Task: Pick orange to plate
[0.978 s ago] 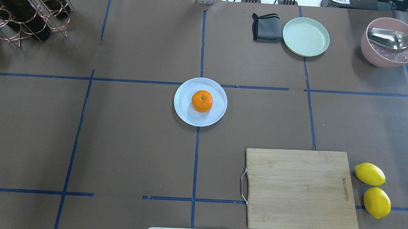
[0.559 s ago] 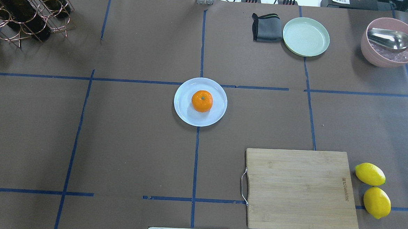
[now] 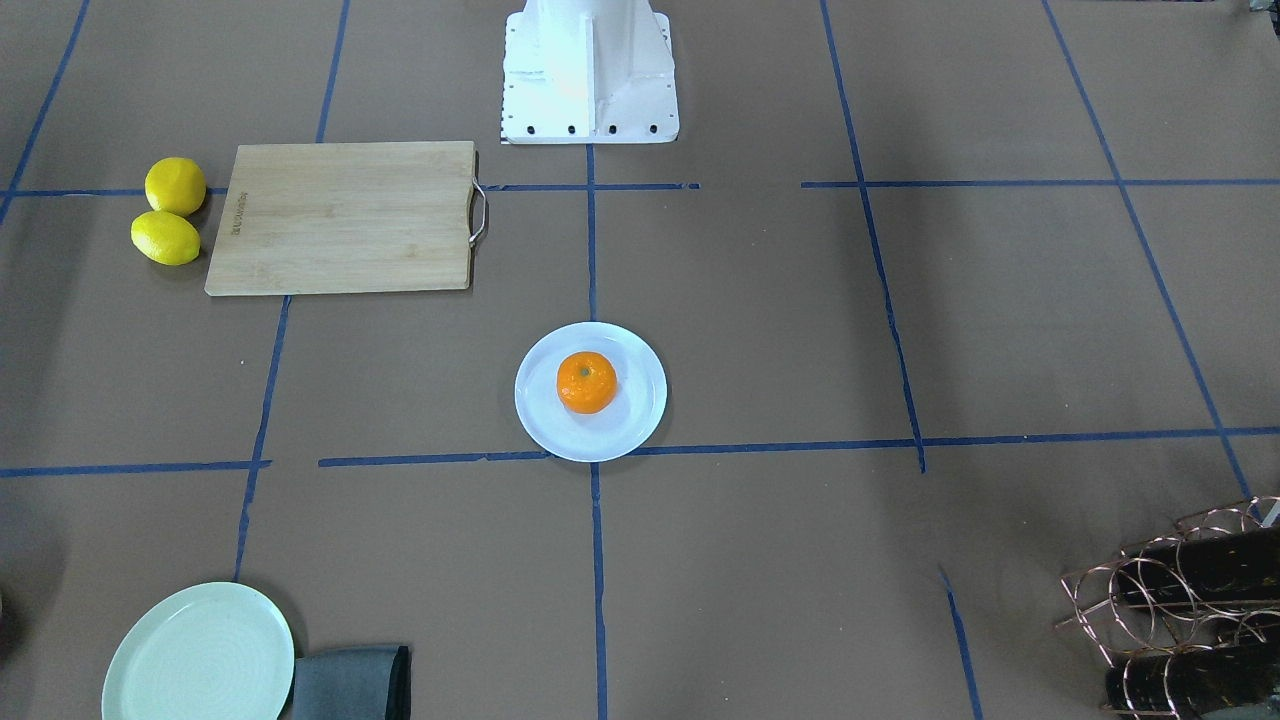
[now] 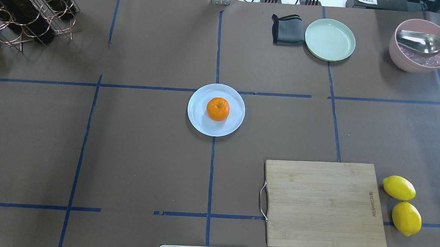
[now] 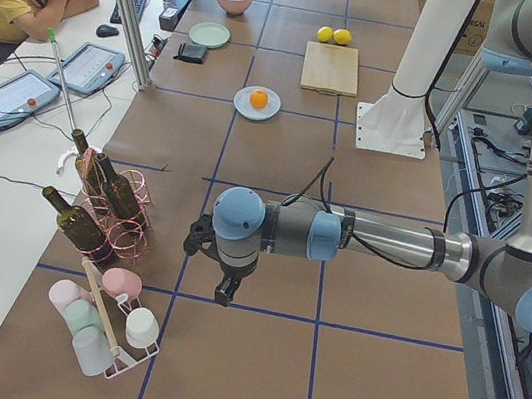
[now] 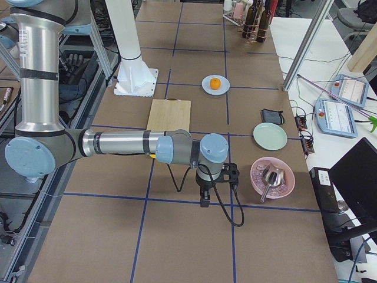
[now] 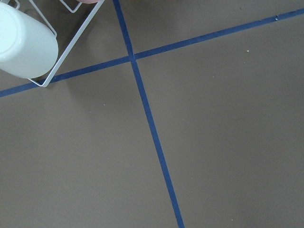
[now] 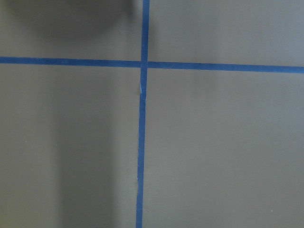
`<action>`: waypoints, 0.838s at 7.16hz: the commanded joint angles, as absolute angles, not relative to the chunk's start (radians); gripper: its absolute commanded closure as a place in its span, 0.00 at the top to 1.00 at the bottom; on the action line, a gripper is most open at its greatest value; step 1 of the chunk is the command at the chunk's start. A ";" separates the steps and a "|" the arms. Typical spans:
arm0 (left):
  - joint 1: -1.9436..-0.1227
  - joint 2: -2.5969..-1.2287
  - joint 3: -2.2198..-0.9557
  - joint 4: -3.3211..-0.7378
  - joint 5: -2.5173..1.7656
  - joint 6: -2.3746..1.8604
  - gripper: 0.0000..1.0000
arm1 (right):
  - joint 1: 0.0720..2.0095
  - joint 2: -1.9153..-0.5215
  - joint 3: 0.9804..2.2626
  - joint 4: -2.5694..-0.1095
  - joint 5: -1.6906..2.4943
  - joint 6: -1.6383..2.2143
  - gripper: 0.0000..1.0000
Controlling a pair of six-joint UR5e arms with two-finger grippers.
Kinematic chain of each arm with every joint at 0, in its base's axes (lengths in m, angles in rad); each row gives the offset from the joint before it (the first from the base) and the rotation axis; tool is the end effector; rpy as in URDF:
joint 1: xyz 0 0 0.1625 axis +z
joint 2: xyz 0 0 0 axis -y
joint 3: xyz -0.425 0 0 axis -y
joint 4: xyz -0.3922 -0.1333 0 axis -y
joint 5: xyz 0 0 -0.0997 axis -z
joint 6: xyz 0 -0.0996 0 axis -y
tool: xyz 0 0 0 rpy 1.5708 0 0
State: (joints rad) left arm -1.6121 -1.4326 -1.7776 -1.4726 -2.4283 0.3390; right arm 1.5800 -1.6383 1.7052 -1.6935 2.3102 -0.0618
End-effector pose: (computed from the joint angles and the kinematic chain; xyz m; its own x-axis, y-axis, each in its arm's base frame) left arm -0.0757 -0.4277 0.6247 0.6294 0.2856 -0.7227 -0.1782 0.9583 0.2235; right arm 0.0704 -0.4575 0.6394 0.7377 -0.0174 0.6750 0.0364 0.9992 -0.0141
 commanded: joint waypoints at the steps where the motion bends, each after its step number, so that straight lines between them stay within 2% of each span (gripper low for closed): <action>1: -1.612 -1.433 -1.778 -1.473 -2.428 0.339 1.00 | 1.580 -1.638 1.704 -1.694 2.310 -0.061 1.00; 6: -1.612 -1.428 -1.767 -1.473 -2.428 0.337 1.00 | 1.580 -1.657 1.692 -1.694 2.312 -0.061 1.00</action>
